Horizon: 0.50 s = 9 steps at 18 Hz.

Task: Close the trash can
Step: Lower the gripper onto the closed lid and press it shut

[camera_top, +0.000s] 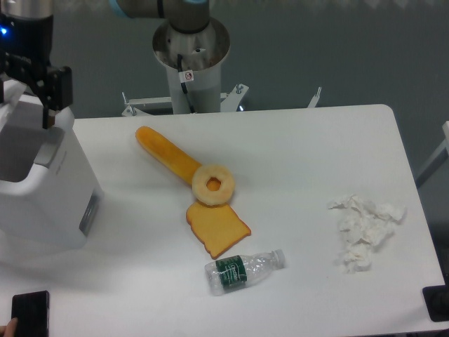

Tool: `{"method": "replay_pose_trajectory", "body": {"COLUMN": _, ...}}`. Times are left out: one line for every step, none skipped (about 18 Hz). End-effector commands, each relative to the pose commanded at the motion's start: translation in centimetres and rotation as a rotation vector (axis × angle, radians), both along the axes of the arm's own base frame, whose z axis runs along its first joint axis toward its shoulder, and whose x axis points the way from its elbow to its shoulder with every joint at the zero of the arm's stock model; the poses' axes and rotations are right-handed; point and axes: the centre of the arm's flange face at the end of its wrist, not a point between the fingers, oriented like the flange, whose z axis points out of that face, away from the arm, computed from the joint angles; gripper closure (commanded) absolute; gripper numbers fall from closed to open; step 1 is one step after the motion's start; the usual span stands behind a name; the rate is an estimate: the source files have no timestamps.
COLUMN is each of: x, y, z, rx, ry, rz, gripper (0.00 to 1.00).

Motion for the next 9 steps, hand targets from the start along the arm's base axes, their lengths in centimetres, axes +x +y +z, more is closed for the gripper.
{"method": "replay_pose_trajectory", "body": {"x": -0.2, "y": 0.3, "z": -0.4, "rx": -0.006, "ry": -0.001, "rz": 0.002, "gripper": 0.0}}
{"method": "replay_pose_trajectory", "body": {"x": -0.3, "y": 0.5, "z": -0.8, "rx": -0.013, "ry": -0.005, "rz": 0.003, "gripper": 0.0}}
{"method": "replay_pose_trajectory", "body": {"x": -0.4, "y": 0.7, "z": -1.0, "rx": -0.016, "ry": -0.006, "rz": 0.002, "gripper": 0.0}}
{"method": "replay_pose_trajectory", "body": {"x": -0.5, "y": 0.8, "z": -1.1, "rx": -0.019, "ry": -0.006, "rz": 0.003, "gripper": 0.0}}
{"method": "replay_pose_trajectory", "body": {"x": -0.8, "y": 1.1, "z": -1.5, "rx": -0.027, "ry": -0.003, "rz": 0.007, "gripper": 0.0}}
{"method": "replay_pose_trajectory", "body": {"x": -0.9, "y": 1.3, "z": -2.0, "rx": -0.039, "ry": 0.003, "rz": 0.012, "gripper": 0.0}}
{"method": "replay_pose_trajectory", "body": {"x": -1.2, "y": 1.4, "z": -2.2, "rx": -0.044, "ry": 0.016, "rz": 0.017, "gripper": 0.0}}
{"method": "replay_pose_trajectory", "body": {"x": -1.3, "y": 1.5, "z": -2.4, "rx": -0.046, "ry": 0.019, "rz": 0.019, "gripper": 0.0}}
{"method": "replay_pose_trajectory", "body": {"x": -1.5, "y": 1.5, "z": -2.6, "rx": -0.049, "ry": 0.018, "rz": 0.022, "gripper": 0.0}}
